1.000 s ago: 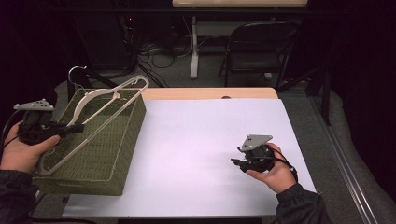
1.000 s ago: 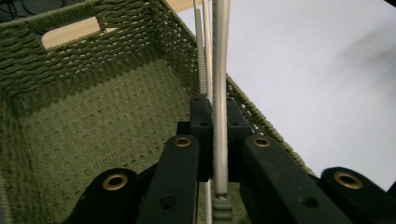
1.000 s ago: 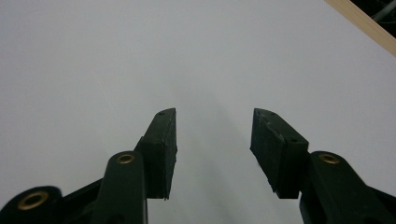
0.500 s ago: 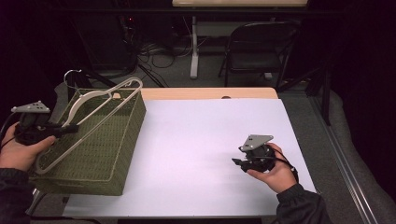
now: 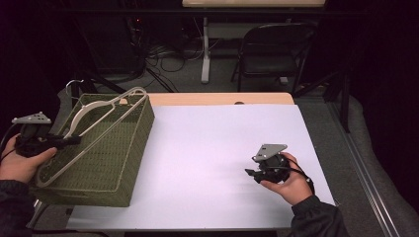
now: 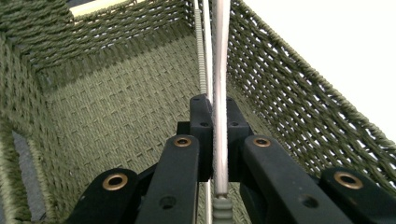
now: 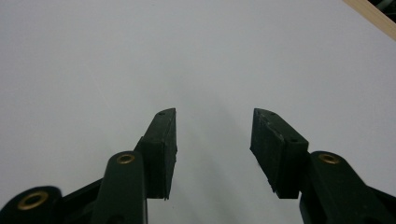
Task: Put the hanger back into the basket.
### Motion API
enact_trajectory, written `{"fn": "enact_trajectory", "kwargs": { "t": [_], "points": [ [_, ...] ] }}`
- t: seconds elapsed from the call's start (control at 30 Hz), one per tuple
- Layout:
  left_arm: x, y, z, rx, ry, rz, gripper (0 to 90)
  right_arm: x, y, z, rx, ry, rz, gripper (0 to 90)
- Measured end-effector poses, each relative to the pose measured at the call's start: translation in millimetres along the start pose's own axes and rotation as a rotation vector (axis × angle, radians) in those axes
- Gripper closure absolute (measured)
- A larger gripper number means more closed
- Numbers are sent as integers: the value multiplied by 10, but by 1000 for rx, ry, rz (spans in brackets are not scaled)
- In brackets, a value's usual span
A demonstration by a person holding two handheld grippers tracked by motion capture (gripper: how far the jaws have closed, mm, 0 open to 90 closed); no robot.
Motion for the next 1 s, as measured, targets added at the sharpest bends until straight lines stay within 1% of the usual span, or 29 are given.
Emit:
{"fn": "enact_trajectory", "kwargs": {
  "t": [0.03,0.1,0.13,0.17,0.2,0.23,0.27,0.4,0.43,0.53,0.57,0.63,0.67,0.73,0.77,0.83,0.87,0.9,0.93,1.0],
  "points": [
    [-13,-3,6,-3,6,-4,870,2,0,8,-4,9,0,507],
    [-32,-10,14,-6,8,-8,871,2,-3,15,5,14,-3,507],
    [-39,-12,21,-10,10,-12,871,-6,-1,2,1,-4,-2,507],
    [-46,-16,30,-11,12,-12,871,-8,2,1,0,-6,-2,507],
    [-53,-20,32,-13,6,-12,871,-8,2,5,4,-2,0,507],
    [-58,-27,41,-11,7,-13,871,-6,4,12,5,10,2,507],
    [-69,-33,46,-12,-1,-15,871,-4,8,17,4,22,2,507],
    [-127,-58,64,-16,-2,-32,871,-18,17,-2,-2,-2,7,507],
    [-146,-61,70,-15,-1,-38,870,-15,15,7,4,10,9,507],
    [-203,-68,100,-8,-30,-36,871,-18,12,14,5,10,10,507],
    [-208,-67,108,-10,-34,-30,870,-18,12,18,6,9,8,507],
    [-219,-58,142,-20,-40,-31,870,-20,10,21,3,6,7,507],
    [-232,-57,168,-18,-48,-33,870,-16,8,32,5,20,9,507],
    [-258,-51,226,-23,-62,-37,870,-19,7,38,4,19,10,507],
    [-273,-54,244,-27,-63,-43,869,-28,9,28,0,-3,10,508],
    [-316,-82,256,-33,-52,-63,869,-28,5,42,7,4,11,508],
    [-341,-96,261,-36,-50,-71,869,-34,7,34,2,-10,8,508],
    [-365,-104,276,-33,-54,-76,869,-34,6,40,7,-8,8,508],
    [-389,-111,297,-29,-68,-77,869,-30,5,48,8,3,10,508],
    [-412,-102,353,-35,-84,-78,869,-31,8,51,7,5,10,508]
  ]
}}
Point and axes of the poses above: each handheld gripper's, and its own axes: z roughly forward along the jaws, x roughly out of its top, y roughly to its right, the point moved 6 cm from there along z, roughly forward along the jaws, and after that the axes turned 10 degrees about z, right-handed, at the moved point
